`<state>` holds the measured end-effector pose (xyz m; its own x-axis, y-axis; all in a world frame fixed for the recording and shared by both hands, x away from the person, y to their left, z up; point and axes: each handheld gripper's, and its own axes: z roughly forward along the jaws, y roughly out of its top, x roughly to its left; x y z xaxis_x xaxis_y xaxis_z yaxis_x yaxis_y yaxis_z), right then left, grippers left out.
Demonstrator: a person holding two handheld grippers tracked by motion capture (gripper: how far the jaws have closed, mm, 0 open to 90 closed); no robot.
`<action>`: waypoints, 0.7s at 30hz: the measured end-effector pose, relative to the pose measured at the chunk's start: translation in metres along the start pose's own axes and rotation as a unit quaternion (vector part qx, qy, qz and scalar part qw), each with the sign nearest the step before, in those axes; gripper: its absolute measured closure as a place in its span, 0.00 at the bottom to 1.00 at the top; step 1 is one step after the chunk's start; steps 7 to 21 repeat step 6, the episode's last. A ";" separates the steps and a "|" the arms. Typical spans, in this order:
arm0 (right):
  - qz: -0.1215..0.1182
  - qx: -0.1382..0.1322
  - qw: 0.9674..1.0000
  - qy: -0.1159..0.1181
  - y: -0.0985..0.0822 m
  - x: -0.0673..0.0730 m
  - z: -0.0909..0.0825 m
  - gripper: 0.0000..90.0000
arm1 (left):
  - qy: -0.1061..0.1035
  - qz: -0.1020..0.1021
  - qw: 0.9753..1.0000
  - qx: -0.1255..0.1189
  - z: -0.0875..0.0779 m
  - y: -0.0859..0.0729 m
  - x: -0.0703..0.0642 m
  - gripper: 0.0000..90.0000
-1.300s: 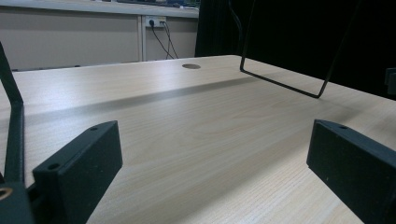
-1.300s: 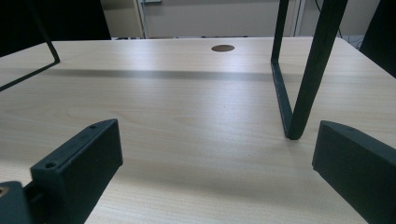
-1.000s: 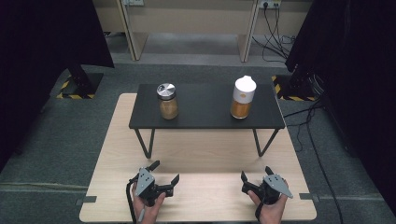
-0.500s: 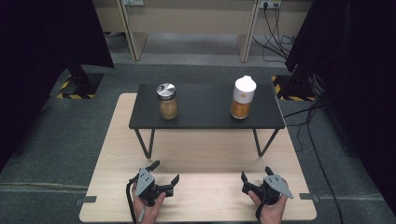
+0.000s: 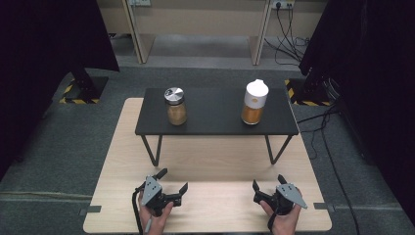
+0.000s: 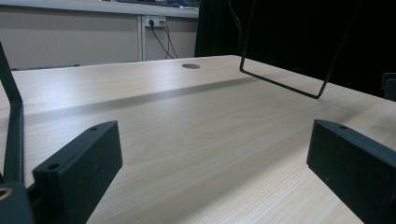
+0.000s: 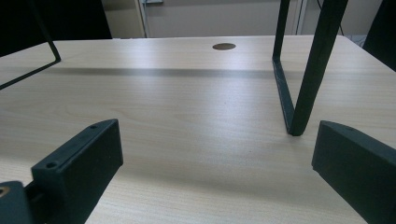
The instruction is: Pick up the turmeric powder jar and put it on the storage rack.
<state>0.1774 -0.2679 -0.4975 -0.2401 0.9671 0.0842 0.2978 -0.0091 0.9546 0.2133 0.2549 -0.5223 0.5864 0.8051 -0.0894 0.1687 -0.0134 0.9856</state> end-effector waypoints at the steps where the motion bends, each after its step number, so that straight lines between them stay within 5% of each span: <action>1: 0.001 0.000 1.000 0.000 0.000 0.000 0.000 0.02 | 0.000 -0.001 1.000 0.001 0.000 0.000 0.000 0.03; 21: -0.003 0.000 1.000 0.000 0.000 0.000 0.000 0.02 | 0.000 0.000 1.000 0.000 0.000 0.000 0.000 0.03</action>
